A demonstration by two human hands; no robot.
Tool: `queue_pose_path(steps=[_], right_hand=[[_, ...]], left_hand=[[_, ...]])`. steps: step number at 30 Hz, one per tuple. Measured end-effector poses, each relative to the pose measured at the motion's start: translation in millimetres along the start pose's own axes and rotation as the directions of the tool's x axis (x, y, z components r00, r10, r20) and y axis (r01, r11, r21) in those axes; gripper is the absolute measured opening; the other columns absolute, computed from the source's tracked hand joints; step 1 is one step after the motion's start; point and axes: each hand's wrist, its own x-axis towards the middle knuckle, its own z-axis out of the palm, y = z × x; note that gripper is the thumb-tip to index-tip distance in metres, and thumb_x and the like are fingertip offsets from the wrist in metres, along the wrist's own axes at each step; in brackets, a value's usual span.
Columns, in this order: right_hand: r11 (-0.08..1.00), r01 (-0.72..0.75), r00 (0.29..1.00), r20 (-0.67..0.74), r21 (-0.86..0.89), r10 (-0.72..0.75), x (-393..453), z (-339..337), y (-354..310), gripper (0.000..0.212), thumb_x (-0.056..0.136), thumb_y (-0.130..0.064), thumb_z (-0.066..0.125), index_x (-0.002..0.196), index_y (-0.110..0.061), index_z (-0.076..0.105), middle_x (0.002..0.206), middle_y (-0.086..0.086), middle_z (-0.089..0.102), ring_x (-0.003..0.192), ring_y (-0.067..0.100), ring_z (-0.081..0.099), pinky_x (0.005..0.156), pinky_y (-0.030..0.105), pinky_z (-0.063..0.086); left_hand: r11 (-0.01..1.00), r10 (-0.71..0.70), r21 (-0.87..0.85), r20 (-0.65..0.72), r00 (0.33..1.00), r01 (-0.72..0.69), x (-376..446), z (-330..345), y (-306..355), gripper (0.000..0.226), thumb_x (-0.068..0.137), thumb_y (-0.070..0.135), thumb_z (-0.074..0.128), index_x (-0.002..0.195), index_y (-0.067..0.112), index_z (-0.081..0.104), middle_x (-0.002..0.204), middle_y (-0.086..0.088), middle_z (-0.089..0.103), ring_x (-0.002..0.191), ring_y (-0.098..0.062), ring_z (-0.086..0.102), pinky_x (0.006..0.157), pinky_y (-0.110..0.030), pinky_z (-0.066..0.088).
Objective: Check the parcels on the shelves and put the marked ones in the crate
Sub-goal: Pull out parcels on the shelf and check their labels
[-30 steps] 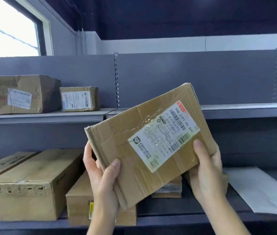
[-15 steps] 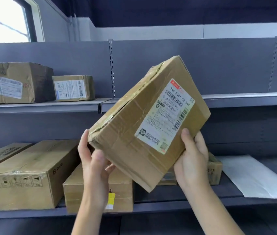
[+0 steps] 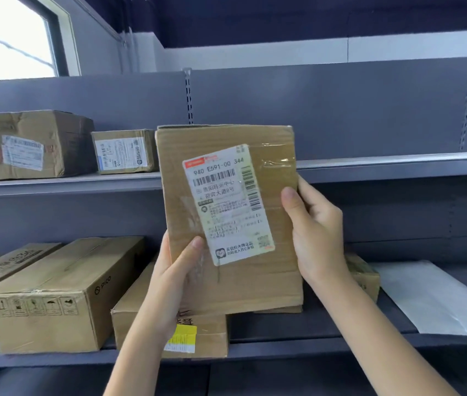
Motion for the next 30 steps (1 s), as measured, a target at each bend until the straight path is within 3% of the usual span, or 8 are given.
queue_pose_path(steps=[5, 9, 13, 19, 21, 24, 26, 30], right_hand=[[0.998, -0.053, 0.949, 0.31, -0.036, 0.061, -2, -6, -1, 0.081, 0.076, -0.053, 0.062, 0.144, -0.03, 0.026, 0.143, -0.015, 0.042, 0.133, 0.006, 0.037, 0.111, 0.037, 0.029], [0.999, -0.014, 0.948, 0.318, -0.039, 0.025, 1, -3, -6, 0.082, 0.082, -0.02, 0.057, 0.137, -0.053, 0.005, 0.134, -0.05, 0.022, 0.13, -0.02, 0.02, 0.106, 0.007, 0.021], [0.996, -0.018, 0.988, 0.153, 0.092, 0.003, 40, 5, -19, 0.08, 0.087, -0.001, 0.053, 0.144, -0.039, 0.013, 0.147, -0.02, 0.032, 0.133, -0.003, 0.033, 0.114, 0.03, 0.025], [0.951, 0.213, 0.966, 0.198, -0.224, -0.169, 95, 17, -39, 0.105, 0.066, -0.038, 0.079, 0.147, -0.024, 0.013, 0.146, -0.006, 0.039, 0.132, 0.008, 0.038, 0.111, 0.042, 0.031], [0.884, 0.278, 0.952, 0.229, -0.376, -0.202, 110, 17, -46, 0.102, 0.065, -0.042, 0.079, 0.146, -0.024, 0.019, 0.142, -0.008, 0.042, 0.128, 0.006, 0.042, 0.109, 0.034, 0.035], [0.757, 0.343, 0.933, 0.296, -0.556, -0.205, 126, 19, -58, 0.085, 0.071, -0.026, 0.078, 0.141, -0.027, 0.031, 0.117, -0.02, 0.053, 0.1, -0.004, 0.05, 0.082, -0.005, 0.033], [0.681, 0.362, 0.922, 0.352, -0.636, -0.162, 135, 22, -62, 0.079, 0.072, -0.02, 0.077, 0.139, -0.025, 0.034, 0.11, -0.017, 0.053, 0.096, -0.001, 0.048, 0.075, 0.0, 0.035], [0.6, 0.368, 0.916, 0.387, -0.711, -0.103, 158, 26, -64, 0.075, 0.074, -0.018, 0.075, 0.138, -0.023, 0.036, 0.11, -0.014, 0.052, 0.099, 0.005, 0.048, 0.084, 0.02, 0.034]], left_hand=[[0.968, -0.19, -0.178, -0.049, 0.981, 0.179, 1, -3, 8, 0.057, 0.067, 0.046, 0.06, 0.119, 0.021, 0.06, 0.104, -0.005, 0.073, 0.092, -0.026, 0.069, 0.067, -0.036, 0.054], [0.974, -0.125, -0.185, 0.026, 0.992, 0.128, 18, -12, 47, 0.033, 0.082, 0.039, 0.054, 0.106, 0.02, 0.066, 0.102, -0.008, 0.072, 0.087, -0.024, 0.07, 0.066, -0.034, 0.055], [0.988, 0.147, 0.049, 0.046, 0.988, -0.149, 34, -5, 83, 0.025, 0.09, 0.02, 0.048, 0.111, 0.031, 0.059, 0.102, 0.004, 0.071, 0.097, -0.017, 0.063, 0.084, -0.037, 0.046], [0.931, 0.331, 0.147, 0.036, 0.943, -0.333, 63, 6, 103, 0.035, 0.093, 0.01, 0.052, 0.124, 0.025, 0.045, 0.117, 0.006, 0.063, 0.107, -0.007, 0.059, 0.093, -0.021, 0.048], [0.942, 0.311, 0.124, 0.023, 0.95, -0.312, 76, 5, 97, 0.031, 0.092, 0.007, 0.054, 0.116, 0.024, 0.047, 0.114, 0.003, 0.064, 0.108, -0.013, 0.06, 0.095, -0.03, 0.048], [0.965, 0.257, 0.06, -0.015, 0.966, -0.255, 94, 5, 88, 0.025, 0.089, 0.002, 0.056, 0.101, 0.023, 0.051, 0.109, -0.002, 0.066, 0.103, -0.021, 0.063, 0.089, -0.037, 0.053], [0.976, 0.219, 0.017, -0.024, 0.975, -0.219, 103, 5, 80, 0.022, 0.089, -0.001, 0.055, 0.1, 0.018, 0.054, 0.103, -0.003, 0.068, 0.098, -0.025, 0.065, 0.082, -0.04, 0.056], [0.968, 0.251, 0.019, -0.066, 0.966, -0.25, 114, 2, 71, 0.03, 0.085, 0.002, 0.062, 0.108, 0.02, 0.055, 0.092, 0.001, 0.074, 0.092, -0.02, 0.069, 0.083, -0.035, 0.055]])
